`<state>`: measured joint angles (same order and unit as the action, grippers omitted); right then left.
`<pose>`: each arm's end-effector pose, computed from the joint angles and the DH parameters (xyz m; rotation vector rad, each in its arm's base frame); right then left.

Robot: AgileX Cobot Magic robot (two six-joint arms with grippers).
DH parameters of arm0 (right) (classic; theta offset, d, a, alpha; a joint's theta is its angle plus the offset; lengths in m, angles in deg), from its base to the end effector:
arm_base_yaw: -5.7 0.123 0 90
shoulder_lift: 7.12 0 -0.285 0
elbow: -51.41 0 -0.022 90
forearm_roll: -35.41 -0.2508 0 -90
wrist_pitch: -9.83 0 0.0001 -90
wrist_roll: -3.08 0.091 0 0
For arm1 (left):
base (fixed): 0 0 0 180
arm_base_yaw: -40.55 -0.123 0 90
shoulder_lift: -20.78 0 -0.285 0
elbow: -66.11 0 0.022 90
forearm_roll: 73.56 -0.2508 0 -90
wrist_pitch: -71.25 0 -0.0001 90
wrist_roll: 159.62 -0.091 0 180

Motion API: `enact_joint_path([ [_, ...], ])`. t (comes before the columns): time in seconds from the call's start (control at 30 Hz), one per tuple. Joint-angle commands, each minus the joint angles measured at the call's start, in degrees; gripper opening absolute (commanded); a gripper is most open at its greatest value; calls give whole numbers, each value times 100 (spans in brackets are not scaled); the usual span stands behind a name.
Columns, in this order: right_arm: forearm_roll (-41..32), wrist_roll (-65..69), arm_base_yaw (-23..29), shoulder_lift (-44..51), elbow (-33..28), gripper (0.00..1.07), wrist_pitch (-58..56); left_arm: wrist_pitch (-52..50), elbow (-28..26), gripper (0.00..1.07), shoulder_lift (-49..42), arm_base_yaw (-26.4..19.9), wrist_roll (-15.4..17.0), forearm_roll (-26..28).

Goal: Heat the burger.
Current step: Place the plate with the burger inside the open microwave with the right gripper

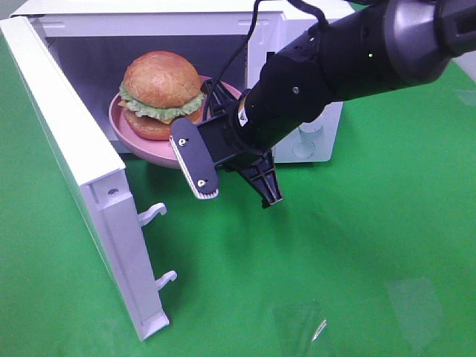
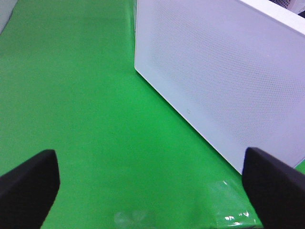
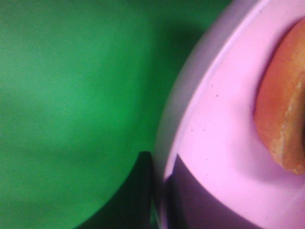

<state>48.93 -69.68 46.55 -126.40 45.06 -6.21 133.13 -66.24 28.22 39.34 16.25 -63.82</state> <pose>0.3161 0.2656 0.1725 -2.2292 1.1526 -0.4121 -0.0088 -0.0138 0.2811 0.0638 2.0319 -0.1445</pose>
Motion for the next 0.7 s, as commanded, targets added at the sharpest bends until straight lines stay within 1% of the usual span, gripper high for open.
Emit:
enact_joint_path([
  [0.03,372,751,23,-120,418,0,63,-86,6,98,-23,-6,-17,34],
  [0.3,539,1060,69,-413,871,0,-241,-86,6,98,-23,-6,-17,34],
  [0.37,573,1272,69,-573,1100,0,-413,-86,6,98,-23,-6,-17,34],
  [0.4,573,1272,69,-573,1100,0,-413,-86,6,98,-23,-6,-17,34],
  [0.43,579,1375,69,-676,1283,0,-556,-86,6,98,-23,-6,-17,34],
  [0.47,579,1375,69,-676,1283,0,-556,-86,6,98,-23,-6,-17,34],
  [0.5,596,1455,69,-779,1444,0,-722,-86,6,98,-23,-6,-17,34],
  [0.53,596,1455,69,-779,1444,0,-722,-86,6,98,-23,-6,-17,34],
  [0.57,647,1536,69,-900,1616,0,-859,-86,6,98,-23,-6,-17,34],
  [0.6,647,1536,69,-900,1616,0,-859,-86,6,98,-23,-6,-17,34],
  [0.63,728,1690,69,-1008,1805,0,-974,-86,6,98,-23,-6,-17,34],
  [0.67,728,1690,69,-1008,1805,0,-974,-86,6,98,-23,-6,-17,34],
  [0.7,773,1828,69,-1100,2011,0,-1060,-86,6,98,-23,-6,-17,34],
])
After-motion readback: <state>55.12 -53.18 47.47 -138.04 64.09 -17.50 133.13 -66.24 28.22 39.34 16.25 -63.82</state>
